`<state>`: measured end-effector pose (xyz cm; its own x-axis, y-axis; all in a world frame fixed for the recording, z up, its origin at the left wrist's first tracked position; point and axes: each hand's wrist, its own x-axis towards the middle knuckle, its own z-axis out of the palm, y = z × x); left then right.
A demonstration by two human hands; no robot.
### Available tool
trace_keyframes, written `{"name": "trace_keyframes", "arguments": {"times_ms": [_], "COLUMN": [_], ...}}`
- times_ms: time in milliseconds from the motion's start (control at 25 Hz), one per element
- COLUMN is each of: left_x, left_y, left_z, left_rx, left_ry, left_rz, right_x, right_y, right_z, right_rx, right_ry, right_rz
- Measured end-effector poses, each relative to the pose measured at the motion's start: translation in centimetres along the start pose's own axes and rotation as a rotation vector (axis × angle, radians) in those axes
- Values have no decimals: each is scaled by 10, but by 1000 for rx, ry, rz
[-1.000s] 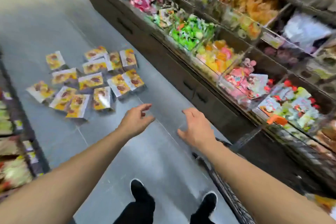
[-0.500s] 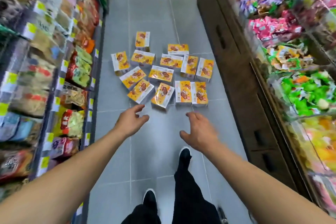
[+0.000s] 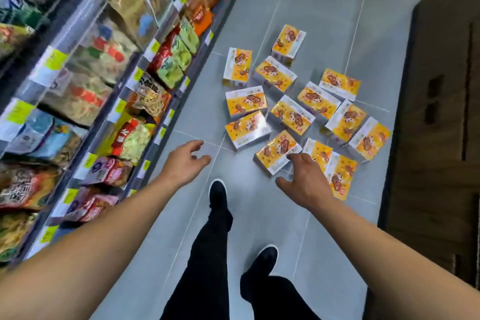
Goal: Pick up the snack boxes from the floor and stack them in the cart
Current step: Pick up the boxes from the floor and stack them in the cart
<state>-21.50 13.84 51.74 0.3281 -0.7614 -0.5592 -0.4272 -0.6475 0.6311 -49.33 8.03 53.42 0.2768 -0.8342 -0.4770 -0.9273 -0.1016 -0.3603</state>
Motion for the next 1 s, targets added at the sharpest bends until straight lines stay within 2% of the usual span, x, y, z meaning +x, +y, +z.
{"name": "trace_keyframes", "arguments": {"times_ms": [200, 360, 600, 800, 1000], "left_x": [124, 221, 384, 487, 556], "left_y": [-24, -57, -138, -205, -256], "left_z": [-4, 25, 128, 201, 271], "left_rx": [-26, -34, 8, 24, -16], "left_ry": [-22, -23, -57, -61, -156], "left_rz": [-57, -103, -121, -121, -80], "right_x": [140, 251, 419, 517, 596], "right_y": [-19, -2, 64, 112, 152], "right_z": [36, 88, 207, 280, 342], "right_rx": [19, 20, 18, 23, 162], "right_ry": [-55, -100, -99, -54, -9], "right_rz": [38, 56, 54, 105, 148]}}
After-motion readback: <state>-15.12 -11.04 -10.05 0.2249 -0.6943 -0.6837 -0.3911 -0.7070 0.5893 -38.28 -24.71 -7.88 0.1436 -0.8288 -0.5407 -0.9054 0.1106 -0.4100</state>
